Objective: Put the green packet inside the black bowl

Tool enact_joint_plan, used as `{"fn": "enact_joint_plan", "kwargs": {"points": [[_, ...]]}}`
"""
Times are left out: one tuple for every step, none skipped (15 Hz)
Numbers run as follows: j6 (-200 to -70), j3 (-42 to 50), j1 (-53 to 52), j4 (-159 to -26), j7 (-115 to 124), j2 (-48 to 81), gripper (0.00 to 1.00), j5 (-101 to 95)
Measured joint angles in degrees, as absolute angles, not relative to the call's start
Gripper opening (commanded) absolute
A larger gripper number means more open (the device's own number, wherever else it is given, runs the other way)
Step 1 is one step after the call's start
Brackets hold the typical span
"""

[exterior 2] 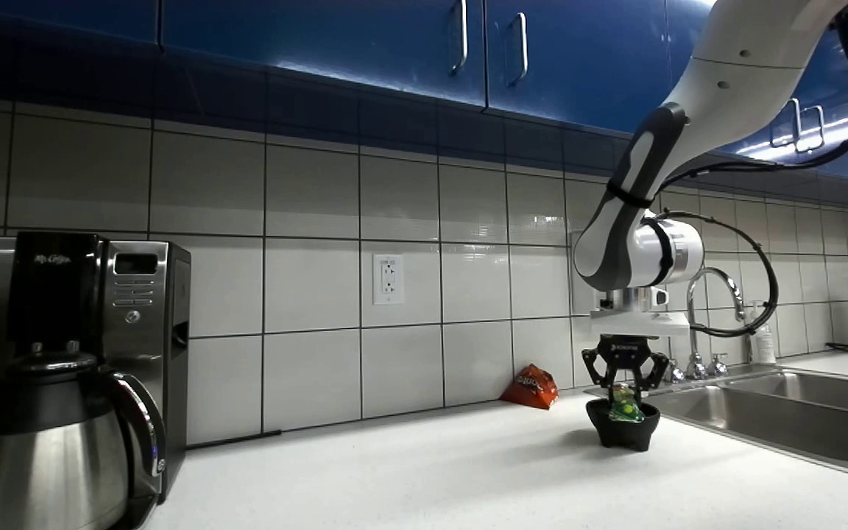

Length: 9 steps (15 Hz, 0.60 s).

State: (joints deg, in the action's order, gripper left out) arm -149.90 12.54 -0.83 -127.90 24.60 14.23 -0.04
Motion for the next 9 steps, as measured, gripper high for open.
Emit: {"fn": "enact_joint_plan", "kwargs": {"points": [[-149.9, 12.56, -0.83, -127.9, 24.79, 14.23, 0.82, -0.04], [-149.9, 12.57, -0.83, -127.9, 24.94, 14.23, 0.89, -0.04], [-149.89, 12.57, -0.83, -127.9, 25.09, 14.23, 0.95, -0.04], [-149.89, 12.57, -0.83, -127.9, 25.28, 14.23, 1.0, -0.04], [-149.89, 12.57, -0.83, -127.9, 25.47, 14.23, 1.0, -0.04], [-149.89, 12.57, -0.83, -127.9, 25.65, 14.23, 1.0, -0.04], [-149.89, 12.57, -0.83, -127.9, 25.78, 14.23, 1.0, -0.04], [-149.89, 12.58, -0.83, -127.9, 25.85, 14.23, 1.0, -0.04], [-149.89, 12.57, -0.83, -127.9, 25.89, 14.23, 1.0, -0.04]]}}
